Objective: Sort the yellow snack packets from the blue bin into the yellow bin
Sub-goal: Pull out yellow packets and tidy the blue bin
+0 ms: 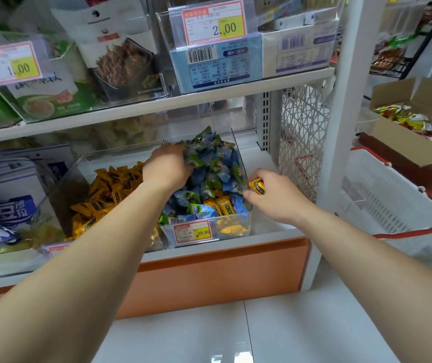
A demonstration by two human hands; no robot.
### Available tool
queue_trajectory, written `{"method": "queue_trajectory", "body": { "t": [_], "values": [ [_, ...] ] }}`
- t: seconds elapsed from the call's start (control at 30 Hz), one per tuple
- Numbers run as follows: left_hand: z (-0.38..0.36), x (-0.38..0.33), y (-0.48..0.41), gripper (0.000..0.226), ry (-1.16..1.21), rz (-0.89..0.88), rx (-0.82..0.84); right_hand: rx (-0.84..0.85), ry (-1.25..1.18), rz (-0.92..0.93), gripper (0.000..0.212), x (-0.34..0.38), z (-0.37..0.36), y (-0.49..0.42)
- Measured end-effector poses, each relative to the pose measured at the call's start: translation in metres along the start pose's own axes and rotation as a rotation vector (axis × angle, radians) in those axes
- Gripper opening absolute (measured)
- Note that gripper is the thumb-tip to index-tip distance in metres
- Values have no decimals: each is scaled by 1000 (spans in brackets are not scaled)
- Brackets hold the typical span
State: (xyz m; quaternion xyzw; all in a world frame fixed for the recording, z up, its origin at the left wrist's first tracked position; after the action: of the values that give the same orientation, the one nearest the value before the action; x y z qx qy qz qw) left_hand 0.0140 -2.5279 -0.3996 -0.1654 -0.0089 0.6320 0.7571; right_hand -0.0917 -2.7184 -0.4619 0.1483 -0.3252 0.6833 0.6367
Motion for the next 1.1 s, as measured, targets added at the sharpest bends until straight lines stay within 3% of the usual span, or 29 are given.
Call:
{"method": "queue_trajectory", "body": {
  "t": [0.1, 0.2, 0.3, 0.5, 0.63, 0.87, 1.1],
  "values": [
    [16, -23, 21, 26, 234, -158, -137, -1, 1, -4, 32, -2, 1, -1],
    [-16, -60, 56, 16, 367, -337, 142, -9, -1, -18, 31, -6, 0, -2],
    [-53, -63, 63, 23, 232, -313, 301, -14, 9, -18, 30, -4, -1, -2],
    [-65, -54, 56, 40, 22, -287, 226, 0, 19, -18, 35, -5, -1, 0],
    [-76, -52, 51, 53, -17, -307, 315, 15, 4, -17, 37, -5, -3, 2],
    [-86, -50, 48, 33, 115, -254, 412, 48, 19, -8, 35, -4, -3, 6],
    [-63, -46, 51, 14, 351, -221, 292, -36, -15, 25, 17, 5, 11, 9]
  ]
}}
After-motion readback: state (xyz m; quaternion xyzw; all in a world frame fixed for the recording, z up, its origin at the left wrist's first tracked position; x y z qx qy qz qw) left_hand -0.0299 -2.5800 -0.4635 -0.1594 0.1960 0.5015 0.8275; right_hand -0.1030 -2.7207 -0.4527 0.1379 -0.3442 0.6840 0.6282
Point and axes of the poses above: each hand's wrist, its own y-axis away from the middle knuckle, its own z-axis out of the back of the hand, x = y × z, the point moved 10 cm from there along -y, towards the middle knuckle, and after that the axes turned 7 degrees about z, right-handed, at the moved point
